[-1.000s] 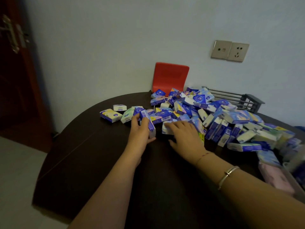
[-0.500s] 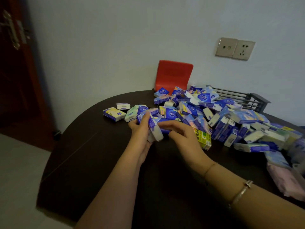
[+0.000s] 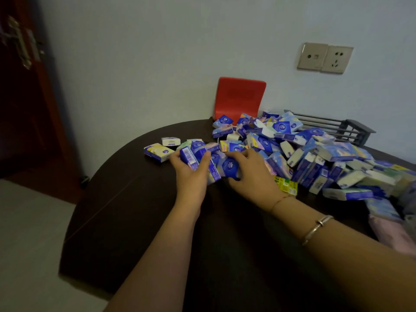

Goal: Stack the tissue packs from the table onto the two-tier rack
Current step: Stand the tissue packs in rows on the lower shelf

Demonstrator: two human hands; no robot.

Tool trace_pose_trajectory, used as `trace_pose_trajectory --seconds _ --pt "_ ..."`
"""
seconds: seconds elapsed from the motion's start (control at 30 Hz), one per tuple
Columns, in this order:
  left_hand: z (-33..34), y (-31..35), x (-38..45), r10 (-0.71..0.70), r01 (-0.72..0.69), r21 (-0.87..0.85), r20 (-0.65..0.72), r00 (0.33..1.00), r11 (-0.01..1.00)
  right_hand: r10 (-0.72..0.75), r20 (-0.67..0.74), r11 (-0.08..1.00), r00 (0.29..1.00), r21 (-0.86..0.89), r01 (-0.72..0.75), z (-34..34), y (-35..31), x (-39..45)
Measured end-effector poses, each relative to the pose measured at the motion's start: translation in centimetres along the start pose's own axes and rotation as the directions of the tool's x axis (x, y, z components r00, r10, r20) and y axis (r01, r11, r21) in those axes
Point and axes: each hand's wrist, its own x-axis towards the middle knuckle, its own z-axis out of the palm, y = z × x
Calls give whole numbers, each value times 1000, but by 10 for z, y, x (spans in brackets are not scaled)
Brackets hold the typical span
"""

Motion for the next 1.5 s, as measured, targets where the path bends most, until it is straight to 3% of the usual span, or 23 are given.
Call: trace_pose_trajectory --seconds 0.13,0.27,0.4,0.6,0.83,1.0,1.13,1.27,1.33,1.5 --pt "5 7 -30 209 -228 89 181 961 970 91 33 968 995 233 -96 -39 1 -32" --pt "15 12 -72 315 -373 114 349 883 921 146 71 942 987 295 -161 -87 2 -77" --pt "25 30 -120 361 -455 86 487 795 886 190 112 901 975 376 -218 -130 3 -124" --pt "35 61 -189 282 -510 135 702 654 850 218 115 854 969 458 -247 -201 0 -195" --pt "67 83 -252 298 -576 121 761 577 809 317 55 818 947 490 -302 -253 7 -262" --pt "90 90 -283 355 -673 103 786 506 732 359 102 749 928 562 -352 -279 19 -292" --pt "115 90 -307 402 -752 103 793 457 651 509 124 581 851 680 -447 -295 36 -308" --pt "155 81 -332 465 -854 115 799 383 507 489 102 635 866 638 -435 -305 61 -336" --pt "177 75 -343 473 -880 114 808 353 462 506 102 613 856 655 -441 -311 77 -345" --pt "224 54 -354 437 -899 90 850 294 429 549 109 627 829 602 -494 -314 121 -356"
